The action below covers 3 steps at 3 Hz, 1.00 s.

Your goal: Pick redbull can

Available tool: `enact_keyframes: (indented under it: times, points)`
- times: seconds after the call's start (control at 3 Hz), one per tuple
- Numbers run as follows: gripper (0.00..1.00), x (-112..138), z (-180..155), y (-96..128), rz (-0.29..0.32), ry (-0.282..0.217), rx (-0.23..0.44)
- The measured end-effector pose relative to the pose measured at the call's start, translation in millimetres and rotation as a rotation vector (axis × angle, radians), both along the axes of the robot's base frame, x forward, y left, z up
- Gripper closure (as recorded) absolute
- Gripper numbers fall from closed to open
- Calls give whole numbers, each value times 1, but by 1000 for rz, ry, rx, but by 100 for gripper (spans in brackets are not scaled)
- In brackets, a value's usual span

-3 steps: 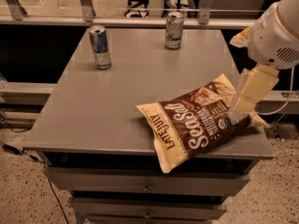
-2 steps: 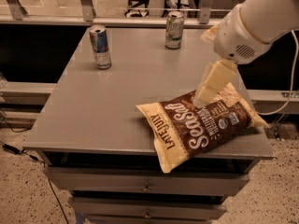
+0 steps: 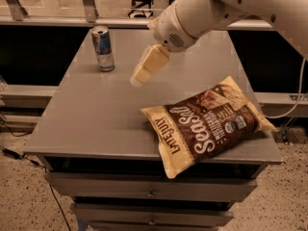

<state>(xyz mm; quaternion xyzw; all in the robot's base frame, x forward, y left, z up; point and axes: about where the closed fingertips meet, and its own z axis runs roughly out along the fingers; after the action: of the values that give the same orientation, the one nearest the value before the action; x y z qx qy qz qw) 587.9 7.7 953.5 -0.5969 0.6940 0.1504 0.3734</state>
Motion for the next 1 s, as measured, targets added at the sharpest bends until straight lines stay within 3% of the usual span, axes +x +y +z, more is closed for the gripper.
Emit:
enact_keyframes:
  times: [0.33, 0.67, 1.0]
  points:
    - [0, 0, 0, 1, -1, -1, 6]
    - [0, 2, -5, 9, -12, -18, 81]
    - [0, 30, -17, 40, -17, -33, 209]
